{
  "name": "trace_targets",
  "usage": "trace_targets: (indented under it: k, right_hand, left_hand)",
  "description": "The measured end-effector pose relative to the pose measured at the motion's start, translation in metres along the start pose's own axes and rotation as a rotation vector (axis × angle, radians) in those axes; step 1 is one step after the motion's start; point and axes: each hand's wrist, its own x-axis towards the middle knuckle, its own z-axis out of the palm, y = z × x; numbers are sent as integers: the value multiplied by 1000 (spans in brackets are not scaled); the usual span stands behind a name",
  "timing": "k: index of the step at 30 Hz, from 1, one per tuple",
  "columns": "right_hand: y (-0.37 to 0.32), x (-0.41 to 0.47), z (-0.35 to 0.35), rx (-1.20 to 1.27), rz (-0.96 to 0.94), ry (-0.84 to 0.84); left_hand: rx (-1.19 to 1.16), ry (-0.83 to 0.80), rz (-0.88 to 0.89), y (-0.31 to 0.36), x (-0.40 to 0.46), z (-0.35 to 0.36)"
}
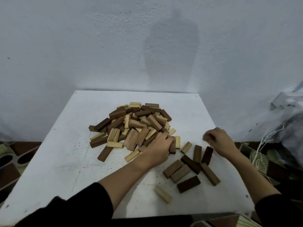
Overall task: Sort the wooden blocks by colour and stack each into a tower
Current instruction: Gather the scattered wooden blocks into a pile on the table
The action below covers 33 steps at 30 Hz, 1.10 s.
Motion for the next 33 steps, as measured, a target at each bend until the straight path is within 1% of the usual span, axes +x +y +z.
trace_targets:
  k: [2,3,4,5,7,8,13,16,19,21,23,25,28,31,33]
  right_hand:
    - [-4,-5,-14,70,-68,82]
    - [-7,-8,-22,118,-106,63]
    - [-12,-13,-30,170,-143,-2]
    - [-17,-18,-35,204,-179,-103]
    - [-24,-28,-35,141,-269,-268]
    - [-24,-31,-31,95,-293,-311]
    - [-24,-41,-23,7,-287,-336]
    - [-26,-45,-26,-44,-267,-420]
    - [-32,-46,-23,-172,-327,-490]
    - [-37,-44,-21,-248,-358,-502]
    - [-43,-40,-22,-317,-379,-514]
    - [-47,-35,-23,-379,-386,-538]
    - [-50,-28,-23,-416,-383,-563]
    - [-46,-23,-20,-424,-360,-530]
    - [-43,-20,-20,-408,-333,-529]
  left_hand:
    - [13,-7,-65,2,3,-3]
    - [29,-3,-94,4,5,-4]
    - [65,3,-114,6,6,-5]
    - [118,12,-133,9,7,-5]
    - [224,26,-169,14,9,-2]
    - [268,32,-186,16,10,0]
    - [350,95,-233,23,11,8]
    - [373,111,-281,26,11,14]
    - [369,163,-289,31,12,22]
    - [370,137,-303,31,16,26]
    - [316,138,-331,32,22,27]
    - [206,132,-354,38,27,24]
    - [212,175,-370,38,33,31]
    - [203,153,-405,40,33,33]
    - [209,158,-388,40,33,34]
